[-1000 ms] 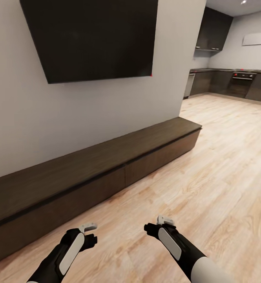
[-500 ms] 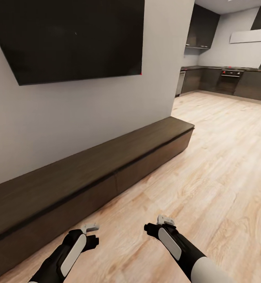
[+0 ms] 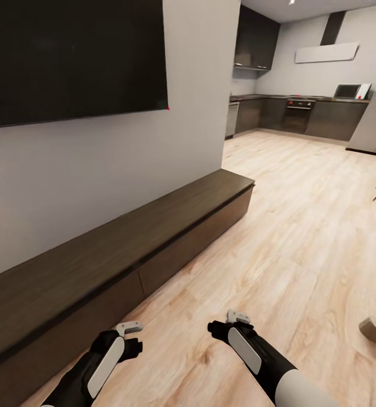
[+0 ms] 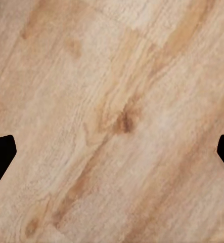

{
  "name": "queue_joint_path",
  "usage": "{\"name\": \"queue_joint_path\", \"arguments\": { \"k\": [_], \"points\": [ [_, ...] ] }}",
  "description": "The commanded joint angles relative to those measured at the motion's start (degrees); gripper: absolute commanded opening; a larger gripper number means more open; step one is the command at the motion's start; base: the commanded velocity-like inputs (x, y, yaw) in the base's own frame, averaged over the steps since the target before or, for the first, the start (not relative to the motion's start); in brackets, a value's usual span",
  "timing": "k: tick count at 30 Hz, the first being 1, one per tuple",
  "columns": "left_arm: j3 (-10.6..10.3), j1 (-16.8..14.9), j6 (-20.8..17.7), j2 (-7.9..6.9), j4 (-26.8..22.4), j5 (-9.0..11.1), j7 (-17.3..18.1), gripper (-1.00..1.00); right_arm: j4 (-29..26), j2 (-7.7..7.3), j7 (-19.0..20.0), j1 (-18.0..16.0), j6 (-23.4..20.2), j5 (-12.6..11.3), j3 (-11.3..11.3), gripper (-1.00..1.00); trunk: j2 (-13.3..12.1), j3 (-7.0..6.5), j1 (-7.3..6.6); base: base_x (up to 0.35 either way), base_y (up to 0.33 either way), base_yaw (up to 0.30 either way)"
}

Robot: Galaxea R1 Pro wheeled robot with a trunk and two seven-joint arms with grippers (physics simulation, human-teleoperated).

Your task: Place each of the two pumpkins and all three candles from the living room inside a cabinet in the living room (use any cabinet), then make sure every cabinet is closed, and position the cauldron so it is next to a table in the living room.

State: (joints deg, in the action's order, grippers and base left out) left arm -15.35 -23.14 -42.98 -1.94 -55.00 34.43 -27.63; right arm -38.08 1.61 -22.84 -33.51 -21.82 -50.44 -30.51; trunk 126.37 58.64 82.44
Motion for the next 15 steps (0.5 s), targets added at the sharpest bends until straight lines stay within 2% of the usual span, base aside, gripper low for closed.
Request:
{"name": "queue_joint_path", "arguments": {
  "k": [1, 15],
  "points": [
    [-0.20, -0.03, -0.08, -0.08, -0.11, 0.62, -0.59, 1.00, -0.06, -0.02, -0.46, -0.06, -0.06, -0.45, -0.25, 1.00, 0.02, 0.05, 0.01, 0.136, -0.119, -0.281],
    [-0.20, -0.04, -0.08, -0.08, -0.11, 0.62, -0.62, 1.00, -0.06, -0.02, -0.46, -0.06, -0.06, -0.45, -0.25, 1.00, 0.02, 0.05, 0.01, 0.051, -0.038, -0.282]
  ]
}}
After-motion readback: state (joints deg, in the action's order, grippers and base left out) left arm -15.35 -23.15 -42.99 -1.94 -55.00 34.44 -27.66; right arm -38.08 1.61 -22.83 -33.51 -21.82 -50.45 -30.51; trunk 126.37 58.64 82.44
